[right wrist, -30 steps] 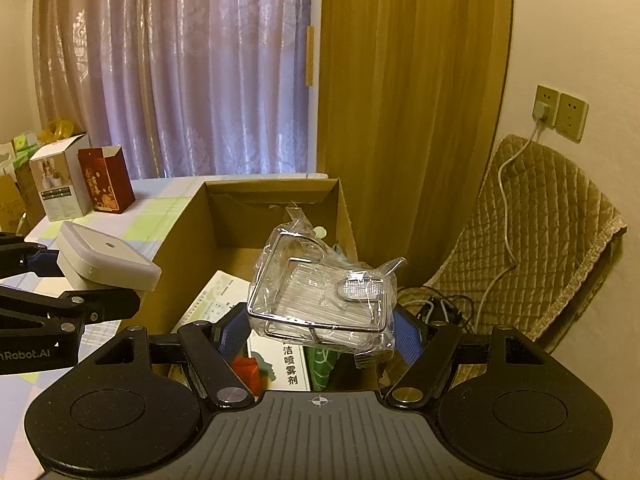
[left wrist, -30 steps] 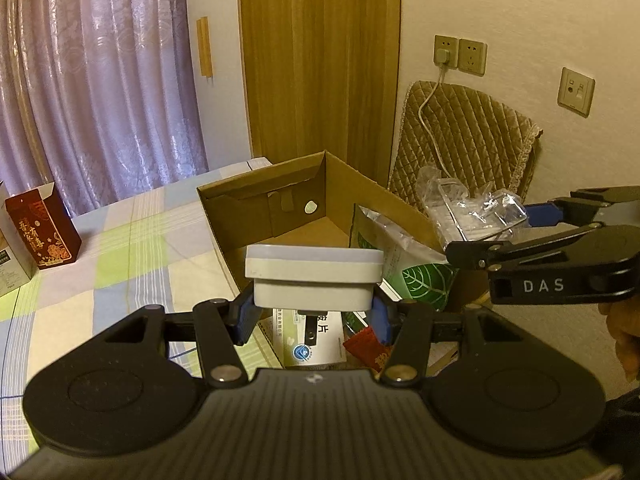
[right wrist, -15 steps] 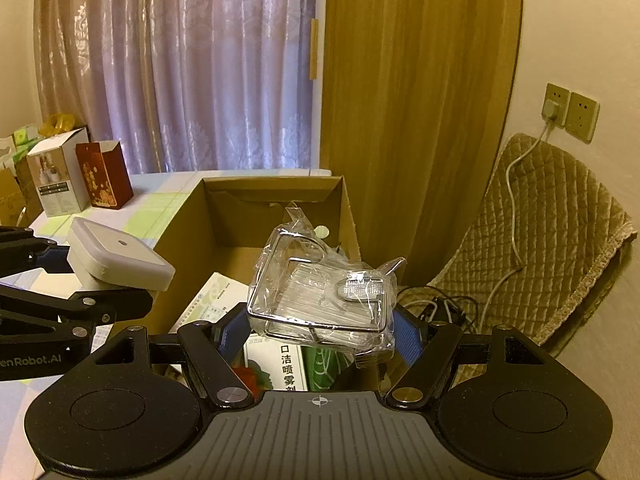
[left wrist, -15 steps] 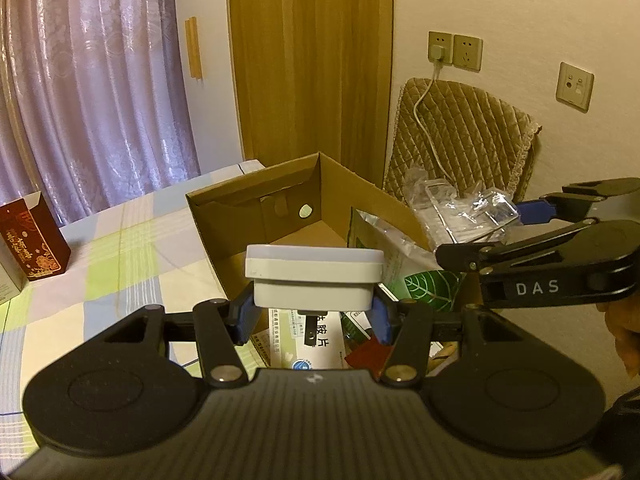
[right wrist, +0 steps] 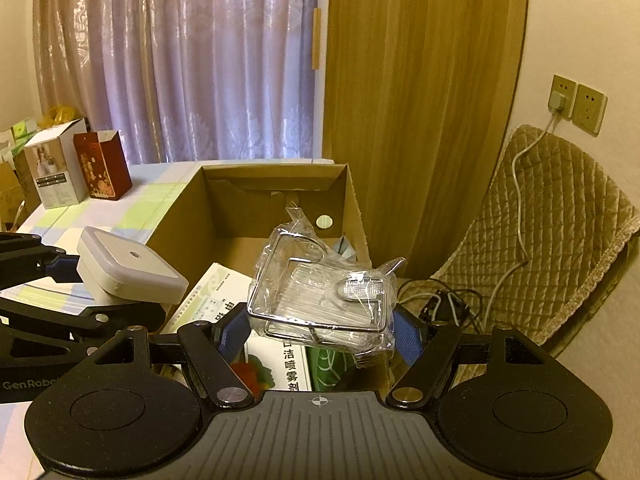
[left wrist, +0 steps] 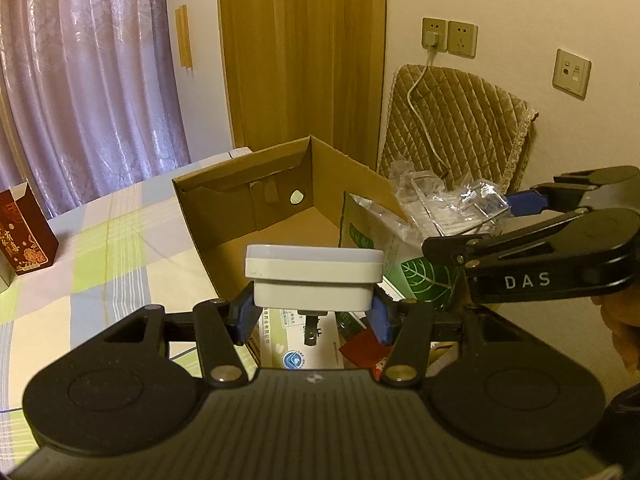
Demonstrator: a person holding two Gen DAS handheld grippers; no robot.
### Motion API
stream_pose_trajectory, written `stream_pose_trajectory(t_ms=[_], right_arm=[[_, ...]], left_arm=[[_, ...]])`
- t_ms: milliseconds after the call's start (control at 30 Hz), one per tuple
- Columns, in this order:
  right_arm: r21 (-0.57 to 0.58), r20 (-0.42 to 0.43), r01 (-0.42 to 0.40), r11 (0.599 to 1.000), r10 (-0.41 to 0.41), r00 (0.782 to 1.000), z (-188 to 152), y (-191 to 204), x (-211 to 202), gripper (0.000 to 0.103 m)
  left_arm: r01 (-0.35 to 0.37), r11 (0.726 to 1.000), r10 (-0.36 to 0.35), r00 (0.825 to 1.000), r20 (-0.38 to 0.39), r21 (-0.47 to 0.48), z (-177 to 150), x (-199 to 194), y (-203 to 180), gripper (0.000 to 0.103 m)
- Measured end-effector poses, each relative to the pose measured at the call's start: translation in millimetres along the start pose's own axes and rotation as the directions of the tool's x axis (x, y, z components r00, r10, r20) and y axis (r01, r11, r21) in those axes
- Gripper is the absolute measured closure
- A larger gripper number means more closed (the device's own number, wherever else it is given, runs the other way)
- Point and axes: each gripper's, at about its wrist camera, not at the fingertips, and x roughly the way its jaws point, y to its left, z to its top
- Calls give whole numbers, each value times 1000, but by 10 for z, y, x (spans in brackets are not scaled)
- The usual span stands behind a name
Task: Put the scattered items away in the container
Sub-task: 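Lower the white plug and bagged wire rack into the box with both tools, then open the left tool to release the plug while the right tool releases the wire rack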
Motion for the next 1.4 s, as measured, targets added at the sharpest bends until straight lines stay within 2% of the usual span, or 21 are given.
stream_pose_trajectory(t_ms=[467,533,567,600,1400], right_arm=[[2,0,1,1000,-1,1000,15,25,-1,27],[1,1,1,1000,-1,1000,16,25,-3,27],[1,1,1,1000,-1,1000,16,23,-1,27],[2,0,1,1000,-1,1000,15,23,-1,27],[-13,10,-13,1000,13,1000,58,129,-70,27]], left_arm=[[1,1000,-1,1000,-5,-2,-3,8,4,52],[5,1000,-5,1000,-12,-6,2,13,9,48],[4,1000,-4,1000,-10,-10,0,7,14,40],[1,1000,-1,1000,-2,-13,-5,-6,19,39],[-23,999,22,1000,-6,-39,-79,-129,105,39]])
